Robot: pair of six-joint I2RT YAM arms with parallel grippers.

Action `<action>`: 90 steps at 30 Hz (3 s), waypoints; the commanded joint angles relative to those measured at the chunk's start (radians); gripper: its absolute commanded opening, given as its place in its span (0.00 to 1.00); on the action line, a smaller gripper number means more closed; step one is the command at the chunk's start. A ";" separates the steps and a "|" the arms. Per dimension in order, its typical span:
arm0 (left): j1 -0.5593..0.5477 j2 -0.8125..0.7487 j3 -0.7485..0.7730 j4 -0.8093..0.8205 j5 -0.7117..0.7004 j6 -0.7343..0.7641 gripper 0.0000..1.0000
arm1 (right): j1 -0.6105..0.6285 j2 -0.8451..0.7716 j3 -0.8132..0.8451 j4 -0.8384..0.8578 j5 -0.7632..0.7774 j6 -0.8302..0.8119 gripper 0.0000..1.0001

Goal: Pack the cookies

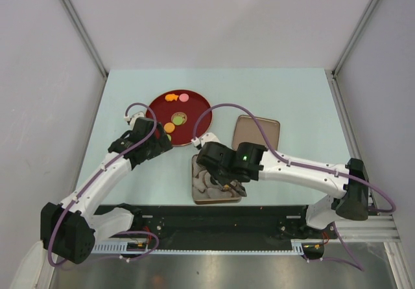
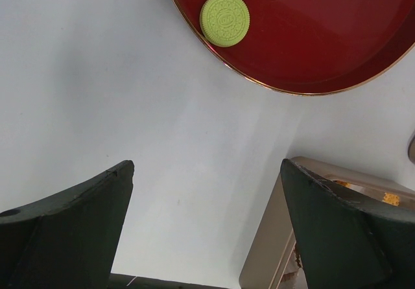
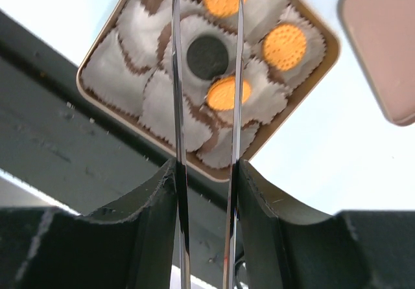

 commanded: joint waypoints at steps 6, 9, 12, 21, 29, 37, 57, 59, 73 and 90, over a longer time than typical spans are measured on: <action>0.006 0.007 0.002 0.020 0.001 0.011 1.00 | -0.077 0.012 0.005 0.116 -0.057 -0.099 0.27; 0.006 0.004 0.001 0.019 0.003 0.010 1.00 | -0.084 0.018 0.008 0.131 -0.071 -0.107 0.28; 0.006 0.004 -0.001 0.019 0.003 0.011 1.00 | -0.088 0.024 0.006 0.132 -0.079 -0.107 0.29; 0.006 0.004 -0.001 0.019 0.006 0.016 1.00 | -0.094 0.029 0.008 0.132 -0.082 -0.104 0.33; 0.006 0.009 -0.001 0.024 0.007 0.014 1.00 | -0.102 0.032 0.006 0.117 -0.077 -0.102 0.36; 0.006 0.012 0.001 0.027 0.010 0.013 1.00 | -0.102 0.023 0.006 0.108 -0.081 -0.090 0.53; 0.006 0.009 -0.004 0.030 0.012 0.010 1.00 | -0.249 -0.124 0.048 0.103 -0.030 -0.055 0.47; 0.006 0.009 -0.005 0.030 0.016 0.010 1.00 | -0.341 -0.141 0.046 0.100 -0.028 -0.048 0.37; 0.004 -0.014 -0.010 0.040 0.056 0.014 1.00 | -0.973 0.052 0.015 0.375 -0.243 -0.024 0.00; 0.003 -0.045 -0.033 0.079 0.148 0.025 1.00 | -1.292 0.395 0.038 0.401 -0.140 0.015 0.00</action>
